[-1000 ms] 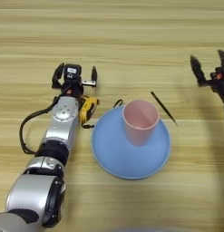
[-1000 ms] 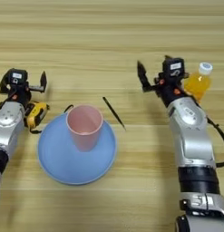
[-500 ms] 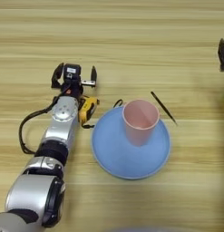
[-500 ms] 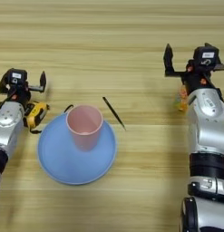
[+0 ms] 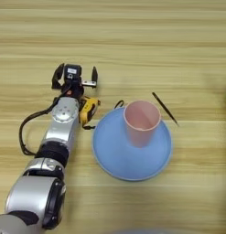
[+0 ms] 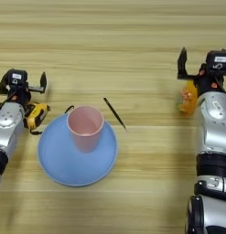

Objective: Move the objects on the table

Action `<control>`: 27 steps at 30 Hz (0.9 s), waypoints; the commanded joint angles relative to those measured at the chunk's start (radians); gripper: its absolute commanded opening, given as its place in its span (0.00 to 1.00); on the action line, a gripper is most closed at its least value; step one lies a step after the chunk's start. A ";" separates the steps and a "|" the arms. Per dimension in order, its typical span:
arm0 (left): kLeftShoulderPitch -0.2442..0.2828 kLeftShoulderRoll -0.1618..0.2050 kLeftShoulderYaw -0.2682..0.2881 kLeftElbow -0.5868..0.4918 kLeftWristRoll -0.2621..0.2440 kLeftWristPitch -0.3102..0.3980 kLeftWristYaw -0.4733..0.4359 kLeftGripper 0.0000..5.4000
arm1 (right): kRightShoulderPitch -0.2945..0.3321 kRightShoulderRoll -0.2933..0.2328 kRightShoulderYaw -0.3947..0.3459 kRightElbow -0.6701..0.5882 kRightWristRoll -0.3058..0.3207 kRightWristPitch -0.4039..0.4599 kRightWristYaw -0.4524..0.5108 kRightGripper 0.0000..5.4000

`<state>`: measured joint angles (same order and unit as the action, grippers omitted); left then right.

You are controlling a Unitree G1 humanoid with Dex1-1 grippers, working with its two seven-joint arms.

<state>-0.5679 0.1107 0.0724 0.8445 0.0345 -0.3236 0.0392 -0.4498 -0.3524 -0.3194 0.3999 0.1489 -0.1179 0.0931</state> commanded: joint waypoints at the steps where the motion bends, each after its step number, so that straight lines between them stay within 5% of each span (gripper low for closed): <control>1: -0.008 0.006 -0.001 0.001 0.004 -0.005 0.001 1.00 | -0.021 -0.020 -0.011 0.026 0.006 0.026 -0.008 0.99; 27: -0.003 0.004 -0.003 -0.008 0.005 -0.005 0.001 1.00 | -0.071 -0.025 -0.035 0.195 0.071 0.135 0.023 0.97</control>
<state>-0.5678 0.1110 0.0721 0.8445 0.0346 -0.3238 0.0394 -0.5005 -0.3689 -0.3485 0.5879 0.2099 -0.0057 0.1111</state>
